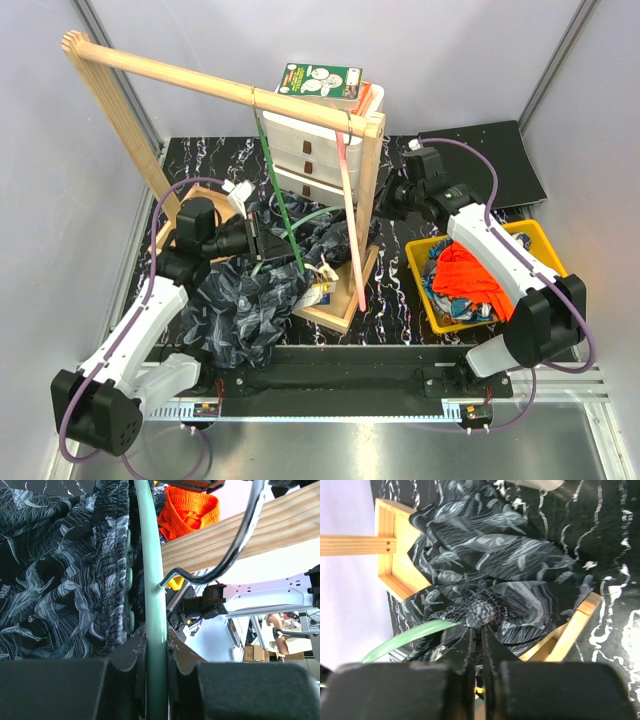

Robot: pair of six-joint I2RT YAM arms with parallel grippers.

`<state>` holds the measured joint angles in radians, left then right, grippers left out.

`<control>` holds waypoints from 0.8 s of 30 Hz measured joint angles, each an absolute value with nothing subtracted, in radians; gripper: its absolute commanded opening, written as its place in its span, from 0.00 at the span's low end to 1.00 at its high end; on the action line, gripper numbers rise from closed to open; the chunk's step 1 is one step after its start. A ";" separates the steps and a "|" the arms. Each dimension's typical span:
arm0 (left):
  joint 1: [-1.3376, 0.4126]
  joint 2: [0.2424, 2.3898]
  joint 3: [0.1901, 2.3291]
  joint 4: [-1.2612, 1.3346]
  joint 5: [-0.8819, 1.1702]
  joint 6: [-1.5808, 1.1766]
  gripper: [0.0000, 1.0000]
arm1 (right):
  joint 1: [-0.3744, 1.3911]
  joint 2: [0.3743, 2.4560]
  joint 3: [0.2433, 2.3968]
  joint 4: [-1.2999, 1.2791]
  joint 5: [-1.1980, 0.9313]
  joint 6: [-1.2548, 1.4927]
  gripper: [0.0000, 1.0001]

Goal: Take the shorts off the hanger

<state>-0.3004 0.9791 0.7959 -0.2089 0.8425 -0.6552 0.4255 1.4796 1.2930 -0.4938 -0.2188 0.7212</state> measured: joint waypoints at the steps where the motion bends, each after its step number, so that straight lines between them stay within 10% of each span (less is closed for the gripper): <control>1: -0.300 0.976 0.796 -0.210 0.842 -0.655 0.00 | 0.417 1.480 1.293 -0.498 -0.220 0.720 0.00; 24: -0.311 0.963 0.796 -0.208 0.866 -0.671 0.00 | 0.289 1.479 1.150 -0.521 -0.228 0.682 0.00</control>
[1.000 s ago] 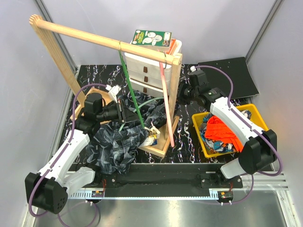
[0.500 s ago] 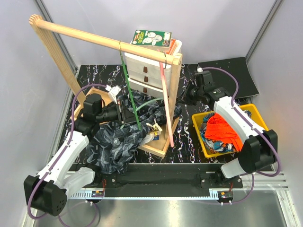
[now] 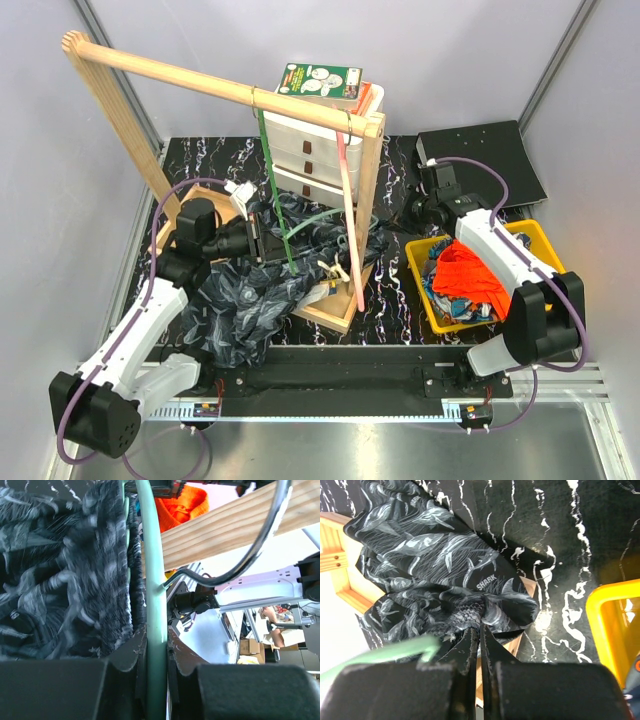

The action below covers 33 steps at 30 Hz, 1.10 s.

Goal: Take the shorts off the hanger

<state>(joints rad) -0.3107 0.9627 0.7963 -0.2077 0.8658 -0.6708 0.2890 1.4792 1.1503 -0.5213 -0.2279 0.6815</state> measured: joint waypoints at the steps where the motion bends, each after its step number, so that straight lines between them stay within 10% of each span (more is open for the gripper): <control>1: -0.311 0.963 0.796 -0.202 0.870 -0.671 0.00 | 0.287 1.479 1.149 -0.522 -0.228 0.676 0.00; 33: -0.308 1.094 0.834 0.197 0.838 -0.823 0.00 | 0.342 1.393 1.088 -0.384 -0.532 0.680 0.00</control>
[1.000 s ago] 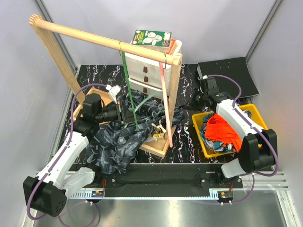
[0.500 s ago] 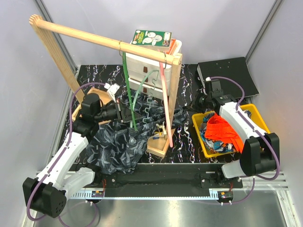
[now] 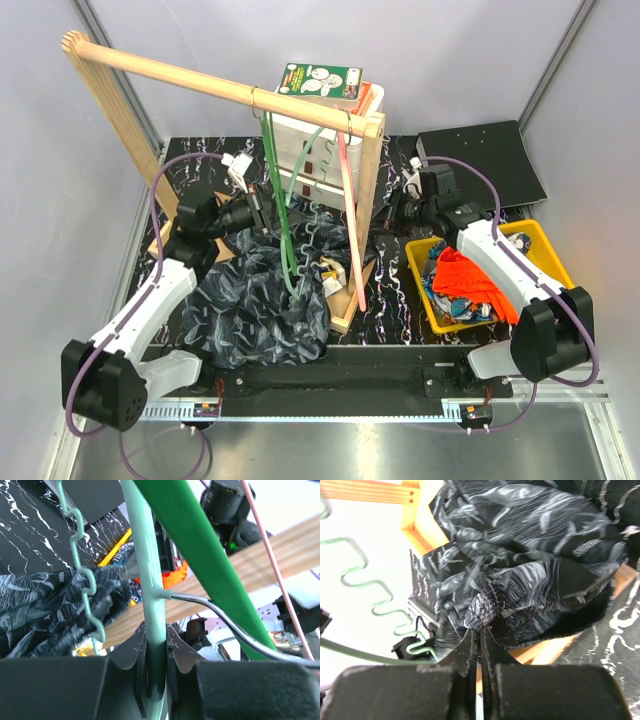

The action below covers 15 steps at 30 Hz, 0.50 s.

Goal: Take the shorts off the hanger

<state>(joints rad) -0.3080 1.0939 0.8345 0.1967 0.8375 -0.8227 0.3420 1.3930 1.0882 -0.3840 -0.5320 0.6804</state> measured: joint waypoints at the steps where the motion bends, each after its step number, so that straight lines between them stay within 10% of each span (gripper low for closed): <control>1: -0.308 1.111 0.847 0.199 0.838 -0.830 0.00 | 0.346 1.392 1.090 -0.381 -0.537 0.685 0.00; 15: -0.310 1.153 0.973 -0.017 0.736 -0.738 0.00 | 0.354 1.314 1.186 -0.522 -0.344 0.667 0.00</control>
<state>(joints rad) -0.3096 1.1530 0.9726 -0.0166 0.7364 -0.7380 0.3538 1.3140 1.1858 -0.5217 -0.3443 0.6674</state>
